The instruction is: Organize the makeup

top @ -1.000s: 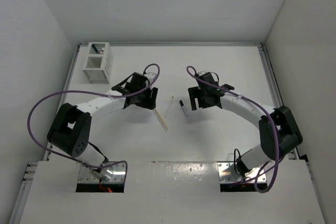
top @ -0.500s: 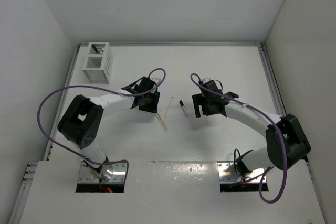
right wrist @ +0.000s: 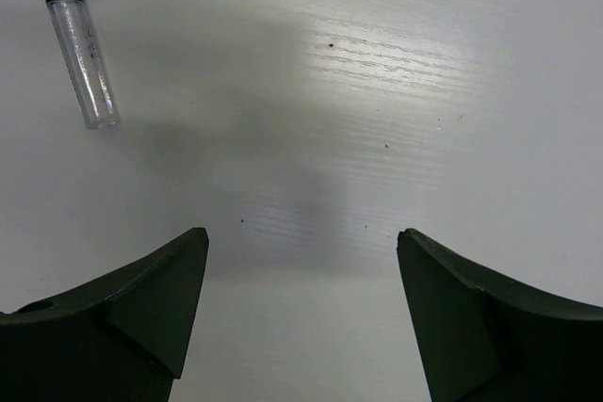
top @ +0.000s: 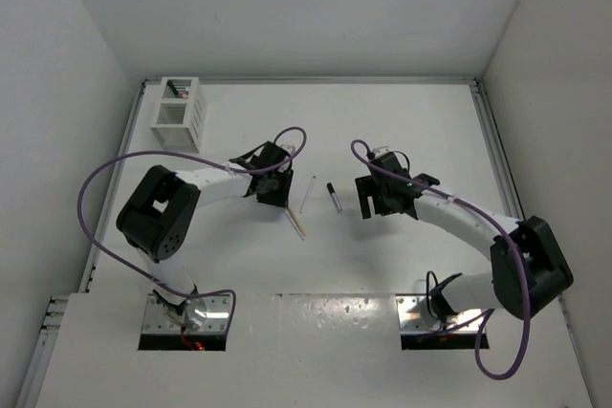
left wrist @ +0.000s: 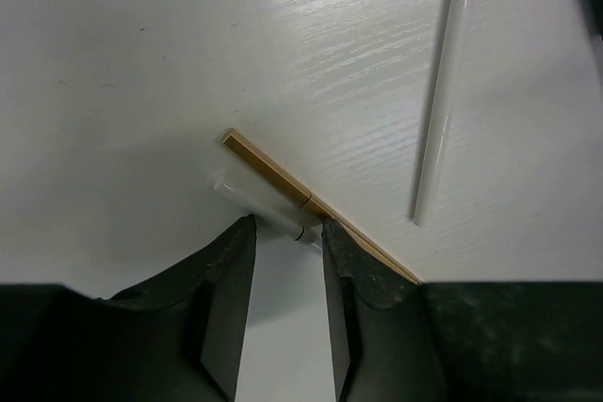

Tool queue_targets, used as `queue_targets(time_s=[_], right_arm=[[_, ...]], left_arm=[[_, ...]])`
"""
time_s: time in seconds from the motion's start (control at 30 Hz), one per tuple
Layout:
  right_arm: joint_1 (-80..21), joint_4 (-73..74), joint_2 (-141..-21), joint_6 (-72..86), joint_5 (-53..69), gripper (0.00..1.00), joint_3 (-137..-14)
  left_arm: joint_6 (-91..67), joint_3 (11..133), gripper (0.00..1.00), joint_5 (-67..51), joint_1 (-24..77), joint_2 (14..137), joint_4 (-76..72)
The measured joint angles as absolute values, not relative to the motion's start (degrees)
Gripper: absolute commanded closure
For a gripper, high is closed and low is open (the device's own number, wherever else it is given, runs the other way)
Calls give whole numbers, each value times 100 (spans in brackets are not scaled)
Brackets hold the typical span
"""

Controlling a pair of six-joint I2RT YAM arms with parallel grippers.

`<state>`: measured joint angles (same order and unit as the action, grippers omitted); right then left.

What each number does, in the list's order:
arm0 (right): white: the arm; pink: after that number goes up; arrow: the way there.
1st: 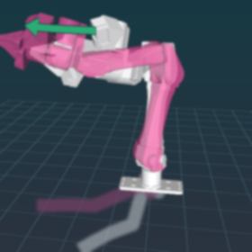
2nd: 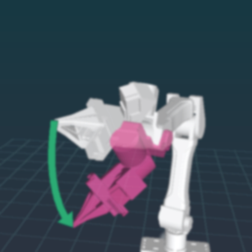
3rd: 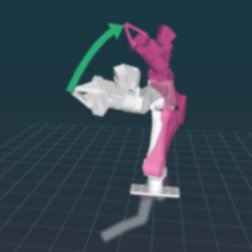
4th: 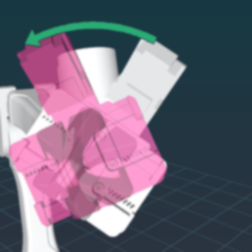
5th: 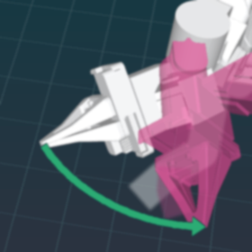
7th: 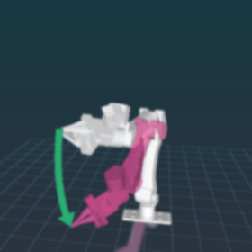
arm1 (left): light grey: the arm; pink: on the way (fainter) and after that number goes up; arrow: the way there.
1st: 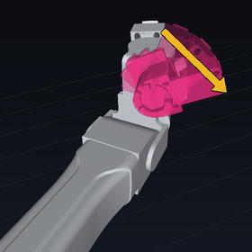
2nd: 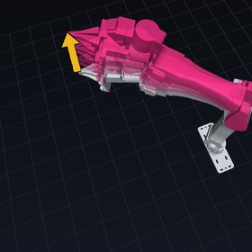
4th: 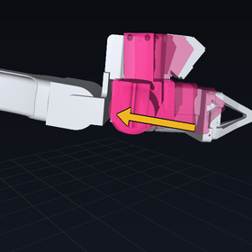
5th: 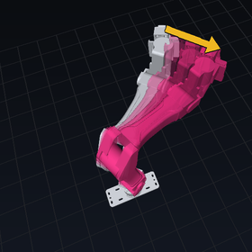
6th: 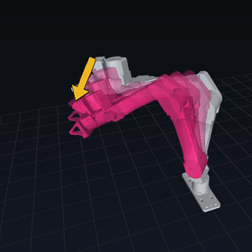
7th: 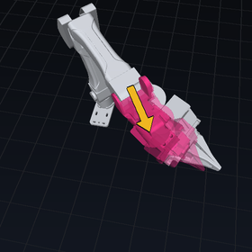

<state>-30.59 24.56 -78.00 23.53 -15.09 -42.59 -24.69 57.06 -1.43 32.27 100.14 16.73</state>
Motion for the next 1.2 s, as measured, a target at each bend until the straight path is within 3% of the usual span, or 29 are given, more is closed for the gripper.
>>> queue_targets(time_s=[0.3, 0.4, 0.53, 0.87, 1.2], right_arm=[[-3059, 2462, -7712, 2355, -1616, 19, -4145], [-3059, 2464, -7666, 2353, -1653, 18, -4143], [-3059, 2475, -7620, 2349, -1662, 18, -4143], [-3059, 2569, -7535, 2268, -1743, 18, -4125], [-3074, 2224, -7461, 1885, -1343, 18, -4134]], left_arm=[[-2495, 5730, 80, 3, 3234, 10038, 1774], [-2469, 5732, 82, 62, 3232, 10040, 1802], [-2381, 5732, 100, 91, 3216, 10040, 1815], [-1876, 5660, 100, 458, 3015, 9950, 1850], [-1199, 5736, 100, 342, 2049, 9500, 2381]])
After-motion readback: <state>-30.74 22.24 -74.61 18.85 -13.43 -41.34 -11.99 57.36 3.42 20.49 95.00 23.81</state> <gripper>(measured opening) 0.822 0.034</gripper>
